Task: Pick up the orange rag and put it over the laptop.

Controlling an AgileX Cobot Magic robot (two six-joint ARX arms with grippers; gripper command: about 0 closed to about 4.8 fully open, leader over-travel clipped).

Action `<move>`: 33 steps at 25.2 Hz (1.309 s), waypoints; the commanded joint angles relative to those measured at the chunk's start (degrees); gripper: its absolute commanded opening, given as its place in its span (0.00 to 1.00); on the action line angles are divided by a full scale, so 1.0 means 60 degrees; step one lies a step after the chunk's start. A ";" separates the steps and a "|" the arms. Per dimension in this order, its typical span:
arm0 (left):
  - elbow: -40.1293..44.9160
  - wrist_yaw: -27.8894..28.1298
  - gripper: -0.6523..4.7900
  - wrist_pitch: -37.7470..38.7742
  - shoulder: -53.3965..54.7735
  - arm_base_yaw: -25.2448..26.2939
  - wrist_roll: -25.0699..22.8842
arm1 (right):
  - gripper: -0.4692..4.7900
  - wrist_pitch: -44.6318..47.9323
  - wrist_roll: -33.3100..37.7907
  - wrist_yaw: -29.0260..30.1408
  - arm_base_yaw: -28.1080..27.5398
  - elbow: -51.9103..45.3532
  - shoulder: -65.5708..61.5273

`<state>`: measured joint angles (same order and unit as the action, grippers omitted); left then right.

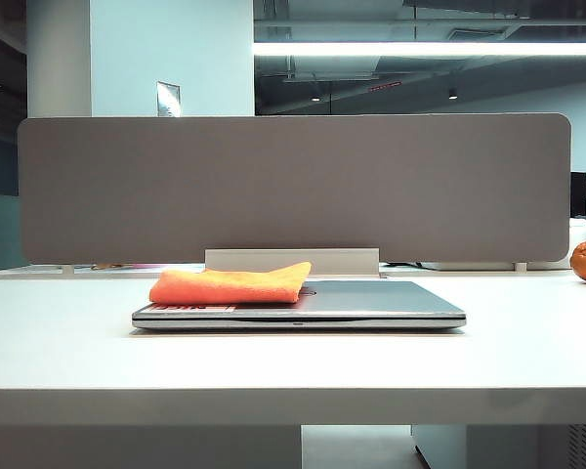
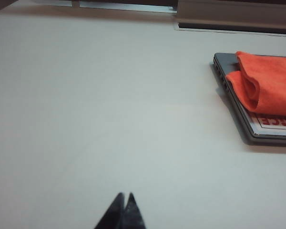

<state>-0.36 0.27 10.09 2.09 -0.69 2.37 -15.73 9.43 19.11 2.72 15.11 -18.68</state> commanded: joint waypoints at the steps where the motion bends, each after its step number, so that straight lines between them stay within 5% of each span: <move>1: -0.0011 0.0142 0.11 0.0178 -0.0310 0.0025 -0.0058 | 0.08 0.0164 -0.0011 0.0011 0.0007 0.0004 0.0000; 23: -0.0011 0.0098 0.11 0.0098 -0.0310 0.0011 -0.0007 | 0.08 0.0157 -0.0011 0.0011 0.0011 0.0004 0.0011; 26: -0.0011 0.0098 0.11 0.0098 -0.0310 0.0011 -0.0007 | 0.08 0.0204 -0.0506 -0.0463 0.0080 -0.0062 0.0397; 33: -0.0011 0.0095 0.11 0.0098 -0.0310 0.0011 -0.0007 | 0.08 0.1727 0.0754 -0.2368 -0.0302 -0.1639 0.2160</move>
<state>-0.40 0.82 10.09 0.16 -0.69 2.37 -8.73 12.47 6.13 1.52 6.31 -7.03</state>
